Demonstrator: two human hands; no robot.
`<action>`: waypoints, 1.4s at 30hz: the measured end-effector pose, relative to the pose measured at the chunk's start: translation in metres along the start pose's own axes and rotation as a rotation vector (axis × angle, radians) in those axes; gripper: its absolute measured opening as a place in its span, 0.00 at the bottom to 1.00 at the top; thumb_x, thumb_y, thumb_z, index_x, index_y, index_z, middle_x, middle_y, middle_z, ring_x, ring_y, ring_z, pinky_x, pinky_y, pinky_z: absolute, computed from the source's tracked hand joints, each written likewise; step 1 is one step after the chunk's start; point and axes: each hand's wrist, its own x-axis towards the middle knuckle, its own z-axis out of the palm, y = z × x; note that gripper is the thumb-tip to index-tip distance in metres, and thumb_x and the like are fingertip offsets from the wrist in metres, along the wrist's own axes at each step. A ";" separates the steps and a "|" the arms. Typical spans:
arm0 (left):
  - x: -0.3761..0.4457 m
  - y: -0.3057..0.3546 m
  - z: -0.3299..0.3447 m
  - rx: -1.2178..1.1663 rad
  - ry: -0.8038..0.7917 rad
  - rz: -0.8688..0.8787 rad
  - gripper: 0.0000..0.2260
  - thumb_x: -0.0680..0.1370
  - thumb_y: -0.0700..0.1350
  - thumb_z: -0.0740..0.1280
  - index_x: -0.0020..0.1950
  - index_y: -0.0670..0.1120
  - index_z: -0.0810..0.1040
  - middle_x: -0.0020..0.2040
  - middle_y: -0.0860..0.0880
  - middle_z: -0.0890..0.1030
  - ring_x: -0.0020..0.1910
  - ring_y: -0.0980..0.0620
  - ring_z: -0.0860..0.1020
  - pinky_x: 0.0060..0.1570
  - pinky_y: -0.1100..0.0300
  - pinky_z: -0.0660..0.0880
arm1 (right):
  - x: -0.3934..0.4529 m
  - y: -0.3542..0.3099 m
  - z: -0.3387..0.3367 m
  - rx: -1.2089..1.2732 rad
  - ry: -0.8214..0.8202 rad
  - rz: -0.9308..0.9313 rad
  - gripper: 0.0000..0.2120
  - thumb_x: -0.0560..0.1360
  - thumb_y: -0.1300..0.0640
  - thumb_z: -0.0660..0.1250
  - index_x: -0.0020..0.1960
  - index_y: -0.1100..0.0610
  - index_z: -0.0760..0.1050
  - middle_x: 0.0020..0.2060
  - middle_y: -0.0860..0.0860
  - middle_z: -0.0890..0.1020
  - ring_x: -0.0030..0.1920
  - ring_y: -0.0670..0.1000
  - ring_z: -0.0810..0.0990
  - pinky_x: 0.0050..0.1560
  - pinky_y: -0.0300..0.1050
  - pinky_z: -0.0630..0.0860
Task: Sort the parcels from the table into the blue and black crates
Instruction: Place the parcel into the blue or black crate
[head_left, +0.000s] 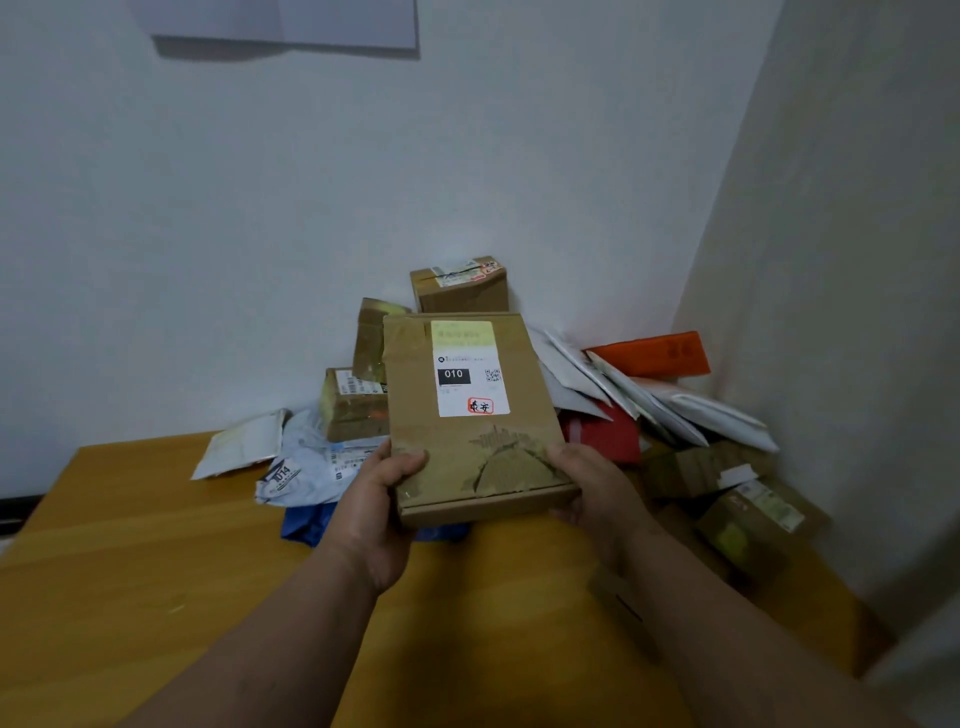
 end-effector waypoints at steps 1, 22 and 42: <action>-0.002 0.000 -0.003 0.005 0.012 0.007 0.26 0.67 0.42 0.69 0.66 0.47 0.75 0.57 0.43 0.83 0.48 0.45 0.82 0.39 0.55 0.78 | 0.000 0.001 0.003 0.008 -0.021 0.004 0.11 0.80 0.47 0.64 0.57 0.52 0.78 0.55 0.55 0.80 0.57 0.57 0.78 0.50 0.52 0.76; -0.073 0.001 -0.111 0.111 0.579 0.094 0.17 0.79 0.46 0.67 0.68 0.48 0.72 0.55 0.45 0.80 0.45 0.48 0.77 0.33 0.58 0.71 | 0.000 0.020 0.114 -0.149 -0.393 0.136 0.10 0.78 0.47 0.67 0.57 0.49 0.79 0.57 0.52 0.82 0.58 0.57 0.79 0.48 0.50 0.73; -0.236 0.103 -0.421 -0.090 0.985 -0.079 0.06 0.82 0.49 0.62 0.57 0.49 0.73 0.54 0.42 0.78 0.54 0.40 0.77 0.58 0.42 0.75 | -0.134 0.073 0.479 -0.423 -0.700 0.335 0.19 0.78 0.41 0.66 0.64 0.48 0.71 0.57 0.48 0.78 0.51 0.53 0.82 0.50 0.47 0.74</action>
